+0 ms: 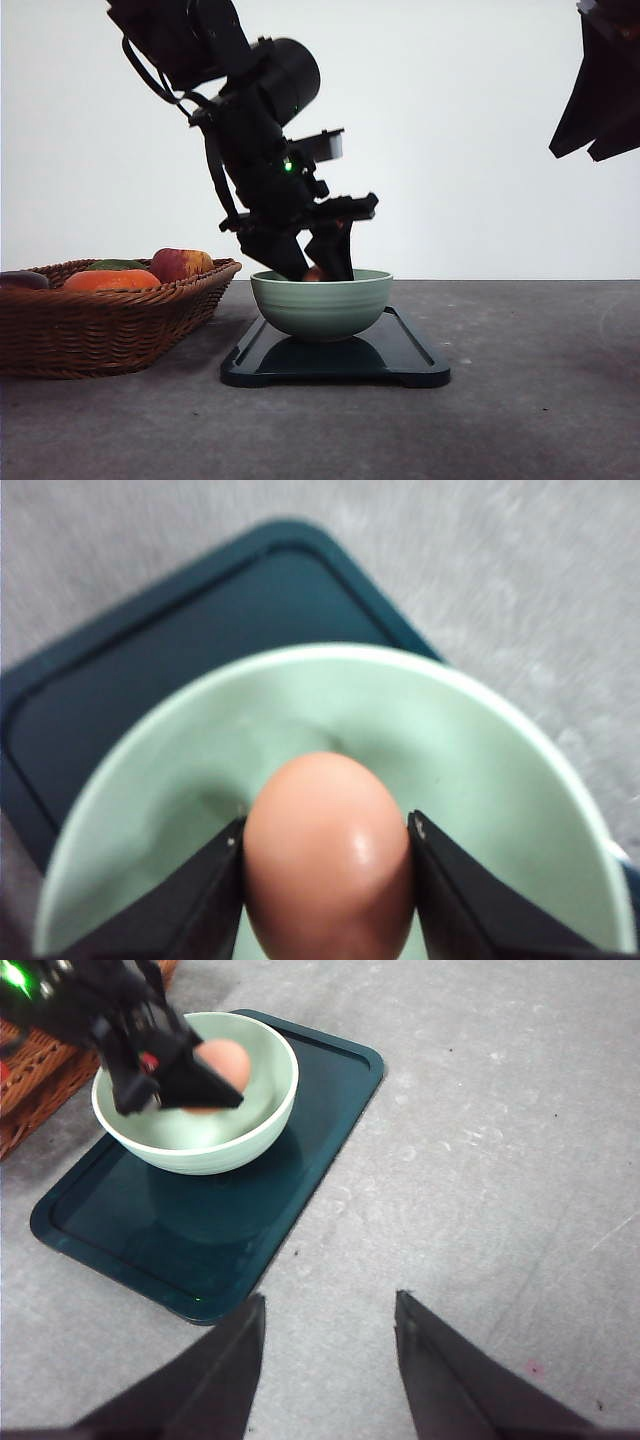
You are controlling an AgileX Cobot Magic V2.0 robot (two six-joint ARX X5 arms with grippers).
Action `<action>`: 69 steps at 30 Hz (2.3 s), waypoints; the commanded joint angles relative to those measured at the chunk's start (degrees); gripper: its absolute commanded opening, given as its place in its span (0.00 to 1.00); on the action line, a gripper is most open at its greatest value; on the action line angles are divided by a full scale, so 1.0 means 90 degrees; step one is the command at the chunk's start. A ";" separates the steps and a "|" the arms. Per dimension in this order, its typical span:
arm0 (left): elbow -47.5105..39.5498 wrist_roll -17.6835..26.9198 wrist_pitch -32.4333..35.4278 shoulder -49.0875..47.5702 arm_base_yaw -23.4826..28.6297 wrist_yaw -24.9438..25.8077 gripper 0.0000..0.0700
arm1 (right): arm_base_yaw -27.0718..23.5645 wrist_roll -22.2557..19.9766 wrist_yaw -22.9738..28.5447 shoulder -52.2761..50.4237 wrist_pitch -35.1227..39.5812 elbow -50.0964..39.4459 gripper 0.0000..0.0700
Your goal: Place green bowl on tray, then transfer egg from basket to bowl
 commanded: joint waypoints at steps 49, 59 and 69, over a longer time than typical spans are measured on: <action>0.1582 -0.0132 -0.2965 -0.0885 0.0210 0.0120 0.61 | 0.0027 -0.0026 0.0015 0.0039 -0.0027 0.0041 0.36; -0.1497 -0.0558 -0.1279 -0.3403 0.0462 0.0196 0.61 | 0.0029 0.0003 0.0010 0.0039 -0.0034 0.0041 0.36; -0.3763 -0.1081 -0.1298 -0.5966 0.0945 0.0194 0.61 | 0.0029 0.0001 0.0010 0.0039 -0.0034 0.0041 0.36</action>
